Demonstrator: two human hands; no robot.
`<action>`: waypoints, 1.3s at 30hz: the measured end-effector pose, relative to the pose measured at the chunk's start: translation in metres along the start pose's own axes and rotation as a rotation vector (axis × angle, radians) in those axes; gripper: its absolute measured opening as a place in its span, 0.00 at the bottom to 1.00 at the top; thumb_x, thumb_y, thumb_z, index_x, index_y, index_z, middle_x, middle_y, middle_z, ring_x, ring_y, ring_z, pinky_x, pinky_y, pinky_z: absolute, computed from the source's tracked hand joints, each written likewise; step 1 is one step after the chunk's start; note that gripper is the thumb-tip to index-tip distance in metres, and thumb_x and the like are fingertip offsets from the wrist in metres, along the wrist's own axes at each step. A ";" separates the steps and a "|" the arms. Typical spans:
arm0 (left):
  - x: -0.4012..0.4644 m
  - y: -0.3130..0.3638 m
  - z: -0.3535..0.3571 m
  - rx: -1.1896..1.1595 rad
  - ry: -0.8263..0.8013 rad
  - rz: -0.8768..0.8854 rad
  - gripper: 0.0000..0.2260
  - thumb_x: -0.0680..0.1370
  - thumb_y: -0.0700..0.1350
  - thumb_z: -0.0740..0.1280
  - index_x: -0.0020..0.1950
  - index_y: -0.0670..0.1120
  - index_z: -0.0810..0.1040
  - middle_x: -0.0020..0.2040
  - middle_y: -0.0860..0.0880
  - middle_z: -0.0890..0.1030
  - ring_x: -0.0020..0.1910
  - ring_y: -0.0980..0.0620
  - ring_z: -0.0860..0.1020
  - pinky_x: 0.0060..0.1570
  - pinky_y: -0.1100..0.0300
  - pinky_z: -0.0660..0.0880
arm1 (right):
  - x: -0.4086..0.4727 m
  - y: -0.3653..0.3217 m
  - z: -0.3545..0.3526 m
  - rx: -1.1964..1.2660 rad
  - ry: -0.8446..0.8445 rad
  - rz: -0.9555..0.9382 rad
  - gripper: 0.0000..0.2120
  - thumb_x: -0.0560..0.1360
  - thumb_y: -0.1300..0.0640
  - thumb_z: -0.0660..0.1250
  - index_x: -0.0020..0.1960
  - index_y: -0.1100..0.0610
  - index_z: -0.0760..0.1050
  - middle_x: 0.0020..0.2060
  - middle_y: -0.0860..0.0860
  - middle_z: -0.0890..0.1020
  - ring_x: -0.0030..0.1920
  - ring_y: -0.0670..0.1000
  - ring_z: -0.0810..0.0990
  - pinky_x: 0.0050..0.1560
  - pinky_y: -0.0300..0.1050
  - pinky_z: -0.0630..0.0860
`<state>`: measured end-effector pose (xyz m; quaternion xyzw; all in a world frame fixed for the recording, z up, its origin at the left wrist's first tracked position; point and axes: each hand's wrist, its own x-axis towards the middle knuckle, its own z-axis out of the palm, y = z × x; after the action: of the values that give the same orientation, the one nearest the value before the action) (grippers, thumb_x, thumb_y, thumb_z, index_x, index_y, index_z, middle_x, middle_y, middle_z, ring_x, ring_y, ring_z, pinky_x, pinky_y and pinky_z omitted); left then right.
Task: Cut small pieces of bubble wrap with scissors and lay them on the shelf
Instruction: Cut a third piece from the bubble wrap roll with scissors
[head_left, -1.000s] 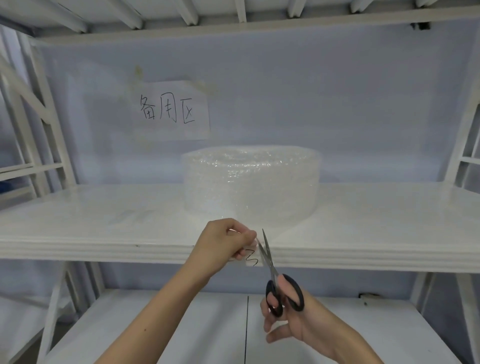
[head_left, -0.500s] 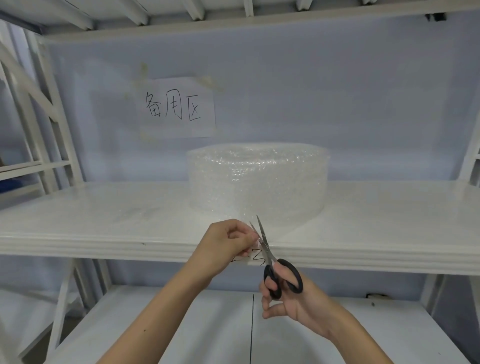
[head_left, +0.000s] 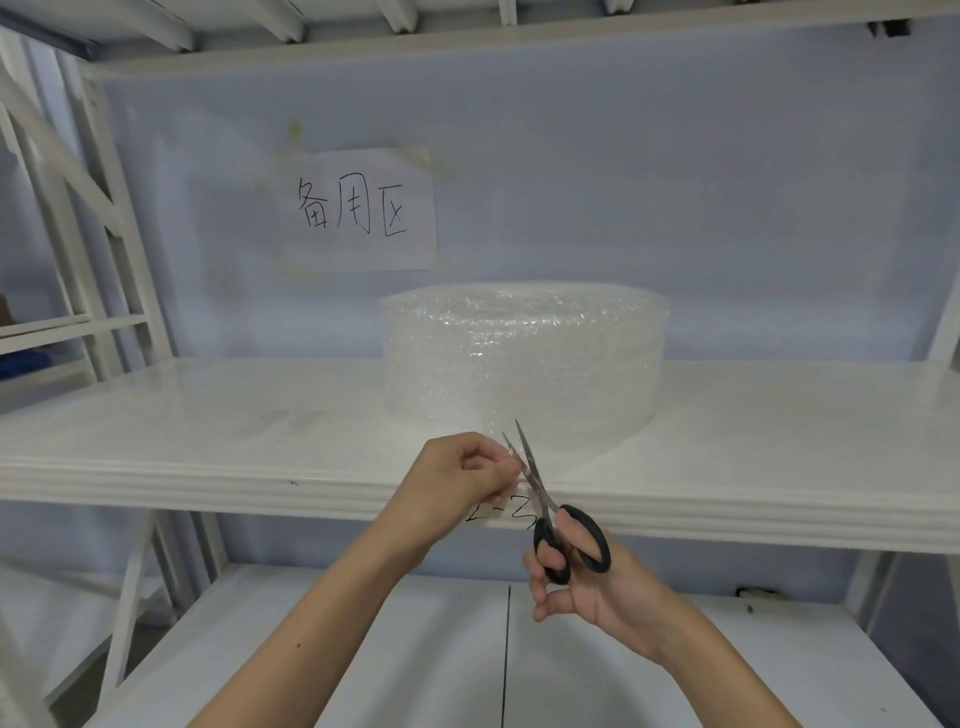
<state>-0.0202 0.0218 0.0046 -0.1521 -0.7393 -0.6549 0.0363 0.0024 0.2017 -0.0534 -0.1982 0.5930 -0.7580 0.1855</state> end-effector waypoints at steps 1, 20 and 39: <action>0.000 0.000 0.000 -0.007 -0.004 -0.002 0.03 0.76 0.38 0.71 0.46 0.38 0.81 0.36 0.44 0.83 0.37 0.50 0.80 0.39 0.64 0.79 | 0.000 0.000 0.000 -0.006 0.011 -0.009 0.25 0.65 0.38 0.74 0.33 0.57 0.68 0.34 0.55 0.72 0.33 0.55 0.73 0.40 0.50 0.77; -0.004 0.004 -0.007 0.114 -0.051 -0.004 0.04 0.76 0.38 0.72 0.45 0.37 0.80 0.32 0.48 0.82 0.31 0.55 0.77 0.37 0.65 0.75 | 0.005 -0.001 0.011 -0.042 0.111 -0.049 0.19 0.72 0.47 0.64 0.31 0.58 0.66 0.31 0.55 0.72 0.31 0.54 0.74 0.36 0.47 0.78; -0.007 0.025 -0.015 0.380 0.105 0.005 0.19 0.74 0.65 0.66 0.45 0.51 0.84 0.44 0.52 0.86 0.42 0.53 0.85 0.51 0.54 0.81 | 0.007 -0.008 0.017 -0.081 0.097 -0.092 0.21 0.76 0.46 0.64 0.26 0.53 0.74 0.31 0.53 0.73 0.32 0.52 0.75 0.37 0.47 0.79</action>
<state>-0.0089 0.0083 0.0292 -0.1102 -0.8464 -0.5105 0.1045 0.0052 0.1860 -0.0418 -0.1955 0.6218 -0.7499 0.1132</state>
